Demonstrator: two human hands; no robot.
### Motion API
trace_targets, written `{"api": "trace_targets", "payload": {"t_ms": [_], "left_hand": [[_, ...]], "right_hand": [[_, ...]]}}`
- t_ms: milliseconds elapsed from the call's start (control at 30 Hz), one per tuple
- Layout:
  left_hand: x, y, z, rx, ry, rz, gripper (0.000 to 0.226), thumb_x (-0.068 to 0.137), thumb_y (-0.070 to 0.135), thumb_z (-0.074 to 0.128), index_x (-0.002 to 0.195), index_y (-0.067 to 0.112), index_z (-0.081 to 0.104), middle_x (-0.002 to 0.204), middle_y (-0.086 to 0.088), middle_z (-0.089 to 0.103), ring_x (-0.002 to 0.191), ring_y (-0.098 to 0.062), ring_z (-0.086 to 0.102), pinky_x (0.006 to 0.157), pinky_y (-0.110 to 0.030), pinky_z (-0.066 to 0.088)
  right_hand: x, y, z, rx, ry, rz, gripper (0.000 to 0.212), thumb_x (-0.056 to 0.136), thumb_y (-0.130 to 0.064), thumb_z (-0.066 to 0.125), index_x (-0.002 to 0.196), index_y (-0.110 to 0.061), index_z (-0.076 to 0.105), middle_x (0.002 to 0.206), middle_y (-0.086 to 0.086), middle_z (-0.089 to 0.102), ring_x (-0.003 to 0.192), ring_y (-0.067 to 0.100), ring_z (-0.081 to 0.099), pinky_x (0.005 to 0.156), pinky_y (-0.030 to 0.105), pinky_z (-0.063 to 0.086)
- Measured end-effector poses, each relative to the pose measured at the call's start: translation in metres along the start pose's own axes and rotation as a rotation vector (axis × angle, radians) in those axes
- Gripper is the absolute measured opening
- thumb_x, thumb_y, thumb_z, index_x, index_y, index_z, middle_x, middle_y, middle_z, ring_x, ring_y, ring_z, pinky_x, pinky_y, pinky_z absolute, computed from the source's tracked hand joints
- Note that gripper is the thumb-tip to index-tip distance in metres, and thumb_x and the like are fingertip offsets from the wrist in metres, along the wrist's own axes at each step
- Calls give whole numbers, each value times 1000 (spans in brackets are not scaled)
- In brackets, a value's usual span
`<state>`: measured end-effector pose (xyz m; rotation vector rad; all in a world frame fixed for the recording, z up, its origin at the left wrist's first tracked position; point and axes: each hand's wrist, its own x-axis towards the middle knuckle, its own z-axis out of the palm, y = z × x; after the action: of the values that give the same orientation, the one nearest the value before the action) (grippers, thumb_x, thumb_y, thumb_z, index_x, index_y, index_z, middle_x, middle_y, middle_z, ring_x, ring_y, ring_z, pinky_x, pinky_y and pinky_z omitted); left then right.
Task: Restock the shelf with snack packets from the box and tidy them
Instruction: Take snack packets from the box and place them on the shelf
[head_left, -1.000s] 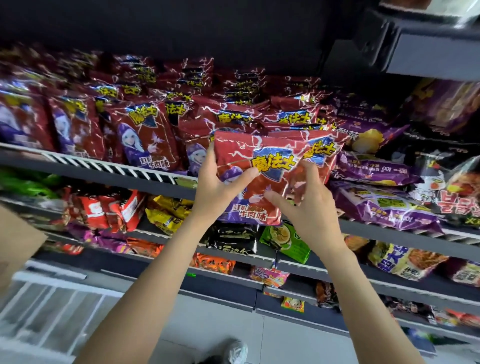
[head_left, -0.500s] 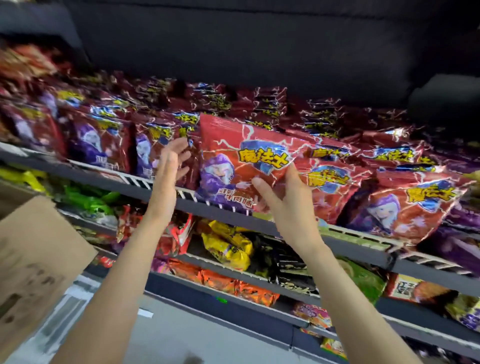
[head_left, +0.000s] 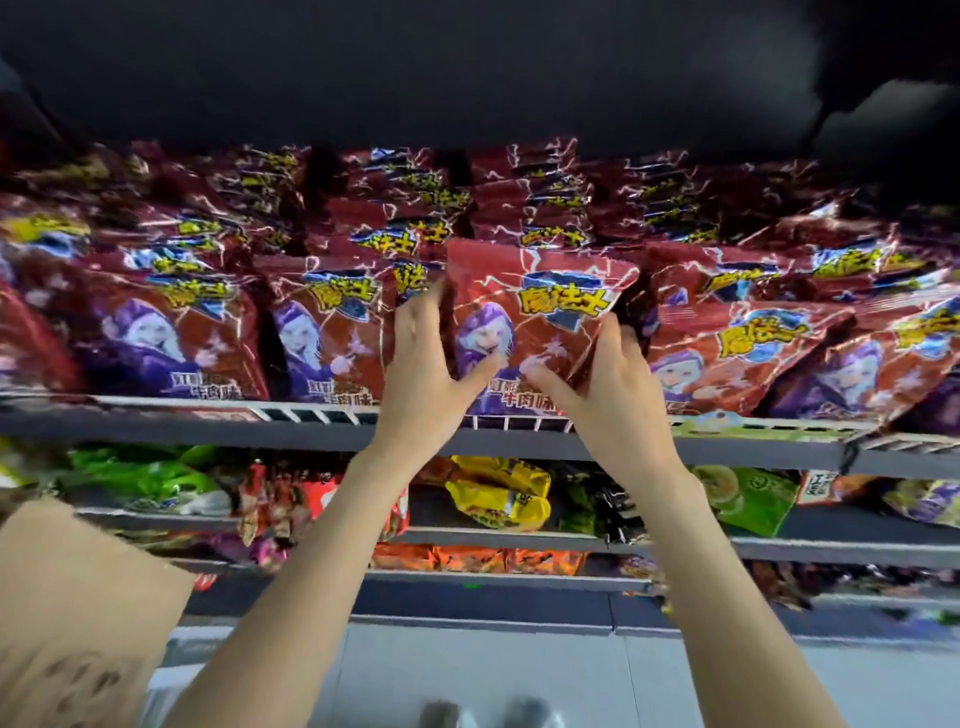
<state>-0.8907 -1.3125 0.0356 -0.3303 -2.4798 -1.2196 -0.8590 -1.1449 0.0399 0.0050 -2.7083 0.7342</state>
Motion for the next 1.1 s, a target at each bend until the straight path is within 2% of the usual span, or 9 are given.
{"api": "trace_targets", "payload": {"t_ms": [167,267,367,500,567,733,833,933,1100], "left_hand": [[12,-3,11,-142,-26,21,67,84,25,70,139,8,35,136,-7,44,126,-19,46,99,-42,46],[18,-2,12,-217,-23,20,73,82,23,72,142,9,32,135,7,41,128,-19,45,101,-46,45],[13,-7,13,-264,-49,58,72,79,26,74,138,11,36,132,1,46,125,-16,47,102,-43,45],[1,-10,15,-151,-45,76,73,81,17,74,139,7,32,134,-3,40,122,1,35,100,-4,30],[-3,-9,20,-129,-80,76,82,81,13,73,145,8,22,142,-9,34,129,-5,33,99,-1,28],[-13,0,31,-241,-165,62,109,77,34,75,149,28,-7,154,-3,12,144,-17,15,113,-51,29],[-9,17,22,-363,39,160,84,85,40,63,146,37,6,157,-2,5,146,-14,9,118,-46,17],[9,22,17,-31,184,448,68,87,33,65,141,23,26,153,-12,12,144,-24,10,118,-43,12],[24,5,23,265,55,545,60,80,26,71,133,17,45,138,-7,45,137,-25,30,113,-45,26]], "right_hand": [[15,-5,-10,-47,-120,77,91,87,-47,61,151,-9,8,151,22,24,127,39,43,94,41,41],[21,-5,-13,-57,-94,55,89,87,-44,61,150,-6,11,151,23,23,120,42,48,89,42,43],[14,1,-6,-100,-62,2,82,86,-44,63,144,-2,24,143,23,34,105,43,57,76,42,48],[0,6,6,-122,-26,4,72,88,-42,61,139,-2,30,126,17,51,100,36,60,72,37,47],[-7,9,10,-130,-10,34,68,89,-42,60,136,-1,33,118,15,56,99,33,61,71,32,46],[-16,10,10,-239,-59,43,47,95,-40,51,114,2,45,97,13,58,87,30,63,61,26,36],[-5,9,4,-301,-146,-2,42,97,-41,47,107,0,48,88,9,48,88,31,61,62,28,33],[5,14,-2,-272,-195,-55,44,94,-43,52,107,-1,48,85,6,45,82,29,60,62,27,36],[24,25,-27,-26,-386,-177,52,86,-49,59,55,-17,32,48,-7,34,41,5,47,43,15,35]]}}
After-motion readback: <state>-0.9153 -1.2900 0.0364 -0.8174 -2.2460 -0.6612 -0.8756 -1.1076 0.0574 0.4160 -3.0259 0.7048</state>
